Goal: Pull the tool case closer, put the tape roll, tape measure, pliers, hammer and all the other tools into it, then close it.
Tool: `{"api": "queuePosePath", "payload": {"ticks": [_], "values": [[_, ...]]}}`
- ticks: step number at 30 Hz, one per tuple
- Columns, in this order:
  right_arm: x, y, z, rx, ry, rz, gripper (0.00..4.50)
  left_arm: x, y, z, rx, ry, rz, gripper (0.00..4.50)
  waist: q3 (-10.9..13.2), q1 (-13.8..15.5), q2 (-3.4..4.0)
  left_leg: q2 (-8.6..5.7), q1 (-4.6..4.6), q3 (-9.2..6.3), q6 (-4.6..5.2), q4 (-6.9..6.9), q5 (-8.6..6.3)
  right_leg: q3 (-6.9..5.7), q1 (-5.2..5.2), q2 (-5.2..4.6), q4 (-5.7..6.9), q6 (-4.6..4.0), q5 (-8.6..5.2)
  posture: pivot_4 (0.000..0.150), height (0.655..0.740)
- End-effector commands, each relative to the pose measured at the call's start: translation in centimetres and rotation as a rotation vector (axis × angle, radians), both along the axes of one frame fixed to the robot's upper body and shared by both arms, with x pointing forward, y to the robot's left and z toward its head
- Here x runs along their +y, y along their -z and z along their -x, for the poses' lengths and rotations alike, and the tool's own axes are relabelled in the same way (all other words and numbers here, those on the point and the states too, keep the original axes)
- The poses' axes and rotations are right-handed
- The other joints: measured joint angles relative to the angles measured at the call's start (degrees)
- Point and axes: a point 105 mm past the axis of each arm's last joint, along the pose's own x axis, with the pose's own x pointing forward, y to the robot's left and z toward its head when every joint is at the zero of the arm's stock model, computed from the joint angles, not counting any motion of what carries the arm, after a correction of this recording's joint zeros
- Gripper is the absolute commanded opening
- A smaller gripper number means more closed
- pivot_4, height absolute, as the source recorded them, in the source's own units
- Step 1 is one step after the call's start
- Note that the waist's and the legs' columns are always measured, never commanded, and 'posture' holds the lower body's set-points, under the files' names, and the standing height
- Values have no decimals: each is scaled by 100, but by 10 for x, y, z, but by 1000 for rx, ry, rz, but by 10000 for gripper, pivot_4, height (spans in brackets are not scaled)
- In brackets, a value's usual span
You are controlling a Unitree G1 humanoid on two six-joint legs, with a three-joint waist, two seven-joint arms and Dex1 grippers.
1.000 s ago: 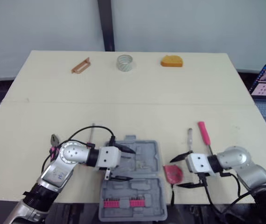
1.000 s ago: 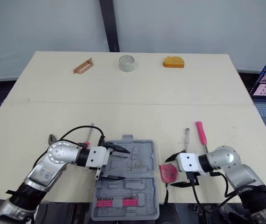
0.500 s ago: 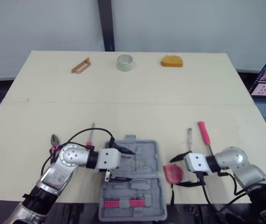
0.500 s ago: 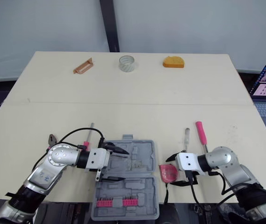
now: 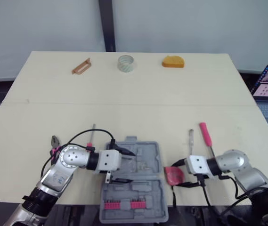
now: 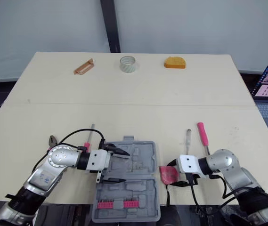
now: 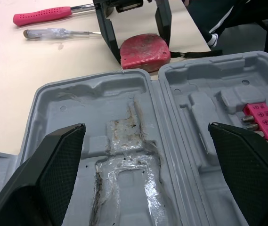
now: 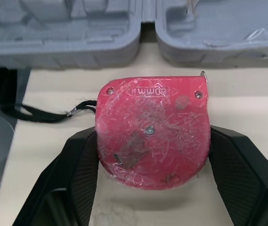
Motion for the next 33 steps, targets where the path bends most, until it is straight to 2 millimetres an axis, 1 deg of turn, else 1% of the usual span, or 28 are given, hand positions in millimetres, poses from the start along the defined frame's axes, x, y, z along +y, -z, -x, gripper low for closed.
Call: {"api": "queuePosePath", "payload": {"ticks": [1,3,5,7,8,10,14,17,20,27,30,33], "values": [[7,-37,-4,-23,11,-40,29282,0,-10,-1,-25,-23,32,45000,1,2,2,0,0,0,0,0,0,0,0,0,0,0,0,1500,7400],[18,-62,-9,-23,41,-47,29282,3,-15,-6,-27,-56,49,45000,2,-3,3,0,0,-1,0,1,0,0,-1,0,2,0,0,1500,7400],[28,-80,-10,-46,29,-25,29282,7,-19,-11,-27,-91,68,45000,3,-22,7,1,0,-1,0,2,0,1,-4,0,6,-1,0,1500,7400],[36,-89,-11,-74,18,-11,29282,9,-21,-14,-29,-118,75,45000,3,-10,7,3,0,-4,0,0,0,-1,-6,1,9,-2,0,1500,7400],[43,-93,-13,-103,14,0,29282,13,-21,-18,-33,-141,75,45000,3,-9,6,3,0,-5,0,-1,0,-3,-6,1,9,-2,0,1500,7400],[54,-97,-16,-120,12,29,29282,20,-23,-23,-41,-181,78,45000,3,9,6,3,-4,-3,-2,-2,-1,-4,-7,1,5,-1,0,1500,7400],[71,-97,-33,-156,60,138,29282,29,-24,-27,-49,-226,82,45000,3,-15,7,3,-6,-3,-3,3,-2,-3,-9,0,6,-3,1,1500,7400],[74,-91,-47,-200,87,259,29282,33,-22,-25,-47,-233,78,45000,3,-17,7,3,-7,-4,-3,-2,-2,-4,-16,0,11,-3,1,1500,7400],[83,-87,-57,-221,111,316,29282,34,-20,-24,-49,-242,75,45000,3,-58,7,3,-9,-1,-3,-3,-2,-5,-18,0,9,-3,1,1500,7400],[99,-79,-58,-225,118,360,29282,31,-19,-25,-56,-249,81,45000,3,-119,7,3,-9,-2,-3,-2,-2,-6,-21,0,16,-3,1,1500,7400],[101,-76,-57,-222,118,366,29282,31,-19,-25,-59,-250,85,45000,3,-153,7,3,-9,-3,-3,-3,-2,-8,-21,0,17,-3,1,1500,7400],[99,-69,-56,-223,118,384,29282,30,-19,-26,-59,-250,86,45000,3,-162,8,3,-9,-3,-3,-4,-2,-8,-22,0,18,-3,1,1500,7400]]}}
